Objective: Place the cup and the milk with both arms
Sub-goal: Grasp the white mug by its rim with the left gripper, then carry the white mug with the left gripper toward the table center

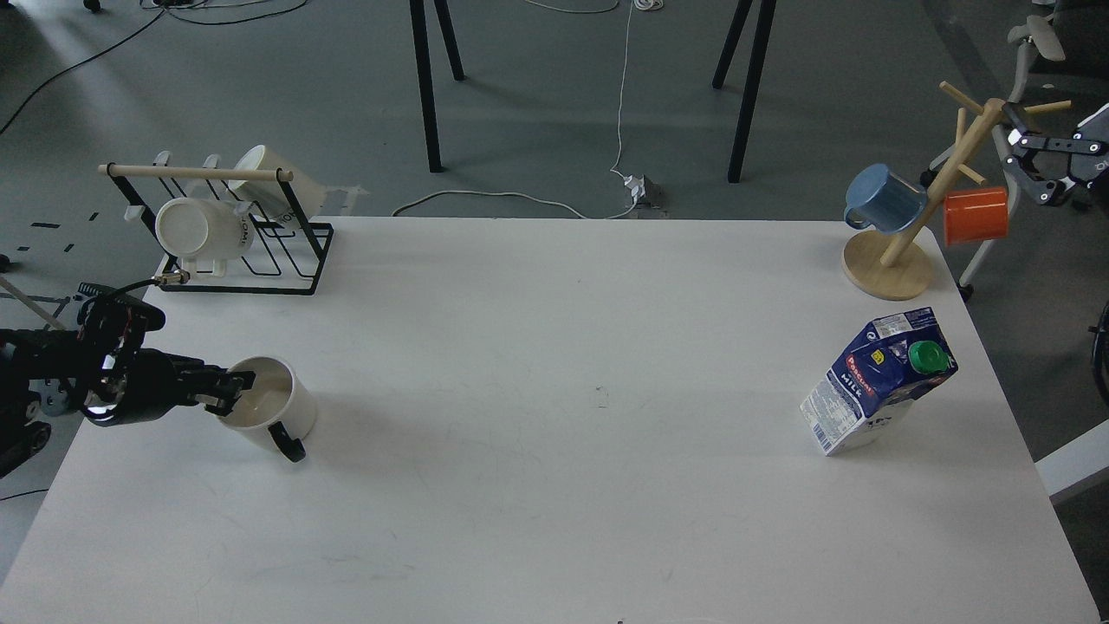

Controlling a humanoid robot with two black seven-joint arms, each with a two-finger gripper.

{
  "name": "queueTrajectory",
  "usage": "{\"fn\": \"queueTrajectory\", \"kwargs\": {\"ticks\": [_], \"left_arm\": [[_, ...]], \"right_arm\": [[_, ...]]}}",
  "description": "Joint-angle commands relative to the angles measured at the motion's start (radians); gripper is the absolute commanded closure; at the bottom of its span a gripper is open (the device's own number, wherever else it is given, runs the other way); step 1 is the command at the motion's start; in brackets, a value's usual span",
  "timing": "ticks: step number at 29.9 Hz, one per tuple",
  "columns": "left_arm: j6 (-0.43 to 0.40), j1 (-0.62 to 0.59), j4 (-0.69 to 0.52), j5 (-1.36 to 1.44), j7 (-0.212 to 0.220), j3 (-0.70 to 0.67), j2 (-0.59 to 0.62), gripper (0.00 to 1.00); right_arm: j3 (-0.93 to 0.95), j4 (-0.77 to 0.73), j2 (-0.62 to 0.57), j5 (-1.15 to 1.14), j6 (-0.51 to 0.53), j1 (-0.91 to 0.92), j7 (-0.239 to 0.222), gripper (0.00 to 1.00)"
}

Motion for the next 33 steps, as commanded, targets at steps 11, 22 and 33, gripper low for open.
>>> {"fn": "queueTrajectory", "kwargs": {"ticks": [11,22,33], "left_arm": [[-0.003,-0.080,-0.038,-0.006,0.000,-0.025,0.024,1.00],[-0.009,-0.083,-0.261,-0.009,0.000,-0.028,-0.048,1.00],[-0.074,-0.133,-0.267,-0.015,0.000,-0.034,-0.183,1.00]], "right_arm": [[-0.002,-0.002,0.003,0.002,0.000,-0.003,0.000,0.01],[0.003,-0.006,0.012,0.002,0.000,-0.003,0.000,0.01],[0.003,-0.022,0.055,0.000,0.000,-0.006,0.000,0.01]]}}
